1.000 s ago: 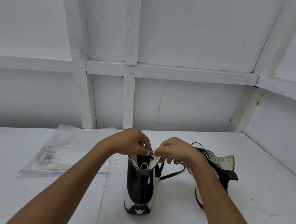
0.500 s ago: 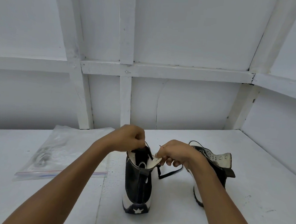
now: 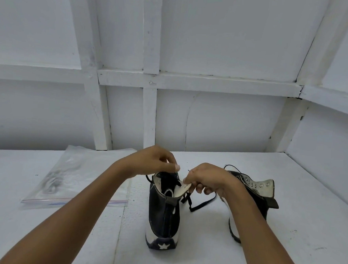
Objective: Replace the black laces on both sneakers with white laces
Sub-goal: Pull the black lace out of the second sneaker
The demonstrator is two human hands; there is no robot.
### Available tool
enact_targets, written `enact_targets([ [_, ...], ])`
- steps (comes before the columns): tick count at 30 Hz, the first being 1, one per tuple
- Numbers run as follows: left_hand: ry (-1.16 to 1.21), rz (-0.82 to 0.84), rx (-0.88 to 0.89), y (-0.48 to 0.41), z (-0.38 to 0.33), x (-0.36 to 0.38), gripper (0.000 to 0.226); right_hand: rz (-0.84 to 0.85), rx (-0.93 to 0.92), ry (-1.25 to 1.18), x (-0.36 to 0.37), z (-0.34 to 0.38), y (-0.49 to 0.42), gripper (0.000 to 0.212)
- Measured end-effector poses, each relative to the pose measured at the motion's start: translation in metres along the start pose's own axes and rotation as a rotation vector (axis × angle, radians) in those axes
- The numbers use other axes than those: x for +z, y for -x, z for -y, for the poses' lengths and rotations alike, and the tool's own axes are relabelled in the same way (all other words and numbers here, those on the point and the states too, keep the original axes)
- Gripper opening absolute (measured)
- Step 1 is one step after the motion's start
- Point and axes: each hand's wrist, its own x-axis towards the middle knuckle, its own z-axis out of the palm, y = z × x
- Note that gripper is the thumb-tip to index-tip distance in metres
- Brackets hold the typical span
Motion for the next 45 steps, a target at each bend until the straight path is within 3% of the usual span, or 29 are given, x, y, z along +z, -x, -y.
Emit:
enact_targets([
  [4,-0.309,0.141,0.053,-0.004,-0.010,0.010,0.014,-0.004,-0.016,0.011,0.001,0.002,0.001,0.022],
  [7,-0.324,0.152,0.075,-0.008,-0.008,0.012,0.010,0.002,-0.011,0.032,-0.001,0.003,0.003,0.016],
  [14,0.705,0.032,0.093,-0.001,-0.011,-0.011,0.017,0.011,-0.019,0.042,-0.003,0.000,0.004,0.010],
  [16,0.795,0.037,0.040,0.000,-0.007,-0.013,0.016,0.012,-0.025,0.034,-0.003,0.000,0.003,0.011],
  [18,0.639,-0.002,-0.010,0.000,-0.004,-0.011,0.017,0.014,-0.029,0.033,-0.003,0.001,0.002,0.012],
  [20,0.336,-0.017,-0.028,0.001,-0.004,-0.005,0.013,0.015,-0.030,0.036,-0.002,0.002,0.002,0.014],
  [23,-0.184,0.093,0.007,-0.002,-0.007,0.003,0.013,0.015,-0.033,0.038,-0.002,0.003,0.002,0.012],
  [25,-0.352,0.164,0.046,-0.003,-0.011,0.007,0.010,0.015,-0.035,0.038,-0.001,0.003,0.002,0.010],
  [28,-0.343,0.134,0.052,-0.004,-0.015,0.005,0.007,0.009,-0.032,0.038,-0.002,0.001,0.004,0.010],
  [31,-0.148,-0.024,0.000,-0.005,-0.014,-0.003,0.010,0.007,-0.027,0.030,-0.002,-0.005,0.005,0.009],
  [36,0.202,-0.462,-0.056,-0.006,-0.010,-0.020,0.014,0.016,-0.034,0.004,-0.002,-0.009,0.005,0.009],
  [40,0.219,-0.728,-0.091,-0.006,0.002,-0.025,0.010,0.017,-0.040,0.021,-0.002,-0.006,0.003,0.010],
  [42,0.125,-0.715,-0.146,-0.007,0.014,-0.025,0.001,0.015,-0.041,0.028,-0.001,-0.005,0.003,0.010],
  [45,-0.287,-0.476,-0.341,-0.006,0.033,-0.023,0.019,0.000,-0.060,0.039,-0.001,-0.004,0.004,0.011],
])
